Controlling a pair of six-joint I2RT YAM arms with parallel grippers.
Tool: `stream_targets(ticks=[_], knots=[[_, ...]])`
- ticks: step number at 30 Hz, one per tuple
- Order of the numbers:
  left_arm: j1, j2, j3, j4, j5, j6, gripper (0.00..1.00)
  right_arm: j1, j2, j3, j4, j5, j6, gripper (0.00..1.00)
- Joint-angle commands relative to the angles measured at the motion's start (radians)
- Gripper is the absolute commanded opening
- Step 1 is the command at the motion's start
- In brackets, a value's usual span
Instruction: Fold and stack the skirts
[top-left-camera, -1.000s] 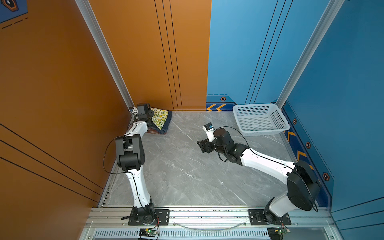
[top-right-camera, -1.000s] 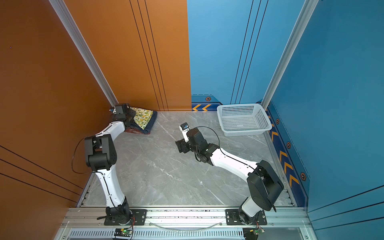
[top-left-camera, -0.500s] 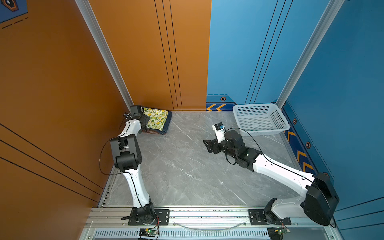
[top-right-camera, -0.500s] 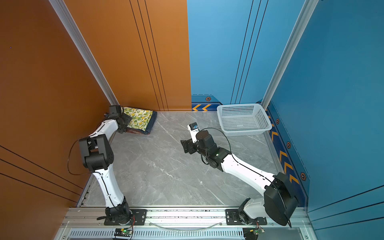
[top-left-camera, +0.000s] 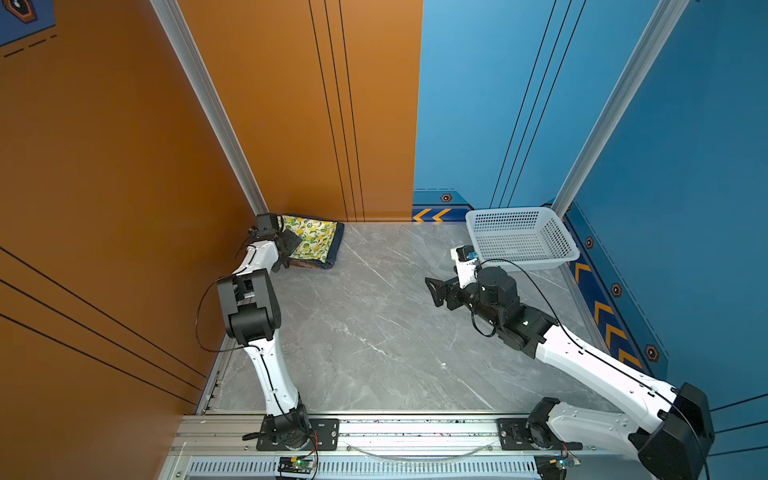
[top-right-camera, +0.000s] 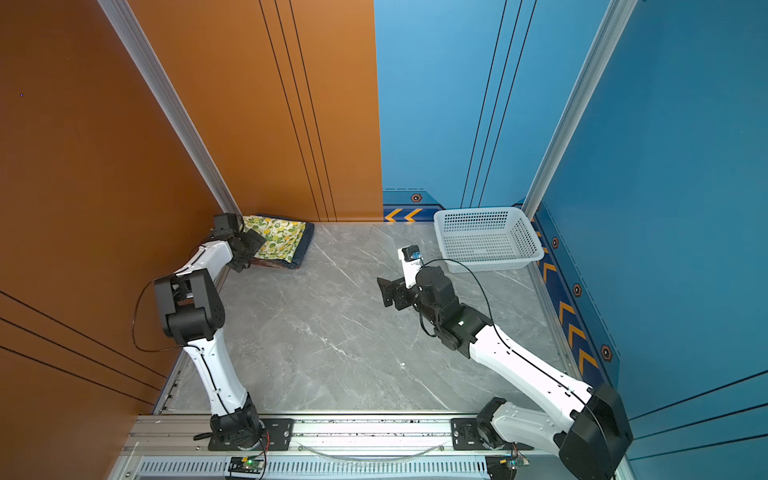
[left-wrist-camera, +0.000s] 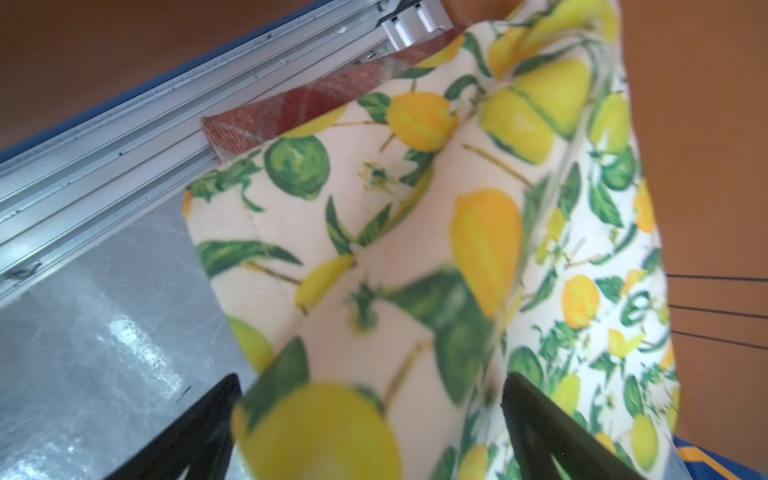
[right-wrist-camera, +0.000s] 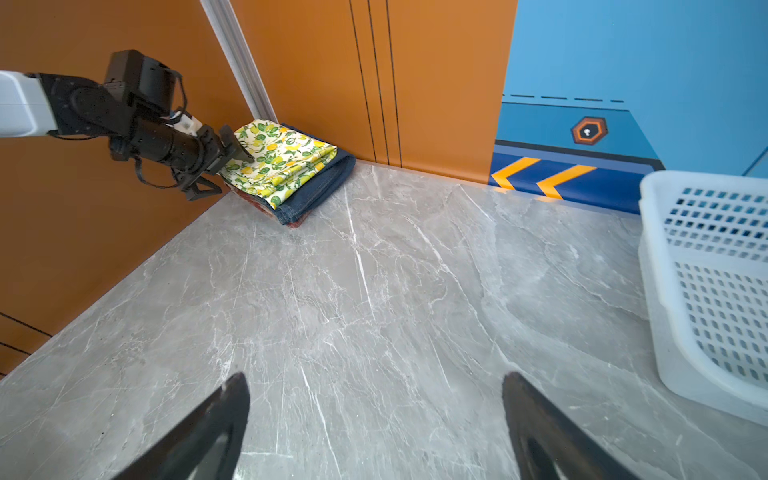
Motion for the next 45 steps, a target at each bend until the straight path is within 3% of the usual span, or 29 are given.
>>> stream_targets(ticks=[1,8,14,20,26,31,37,45], knots=[[-0.015,-0.148,-0.087,0.153,0.051,0.111,0.98,-0.072,-0.071,-0.029,-0.053,0.046,-0.004,0.99],[-0.12,-0.37,-0.318,0.319,0.039,0.313,0.98,-0.306,-0.188,-0.135,-0.058,0.023,-0.046,1.0],[-0.245,-0.579,-0.579,0.439,-0.071,0.489,0.98,-0.462,-0.18,-0.257,0.048,0.046,-0.084,1.0],[-0.272,-0.731,-0.843,0.534,-0.147,0.508,0.98,-0.577,-0.131,-0.373,0.209,0.024,-0.083,1.0],[-0.238,-0.811,-1.07,0.683,-0.212,0.468,0.98,-0.638,0.004,-0.413,0.328,0.015,-0.074,1.0],[-0.281,-0.802,-1.186,0.801,-0.333,0.586,0.98,-0.649,0.07,-0.452,0.418,0.018,-0.075,1.0],[-0.285,-0.697,-1.221,0.963,-0.278,0.662,0.98,-0.663,0.178,-0.479,0.539,0.01,-0.071,1.0],[-0.273,-0.502,-1.304,1.344,-0.203,0.697,0.98,-0.684,0.231,-0.47,0.599,0.006,-0.084,1.0]])
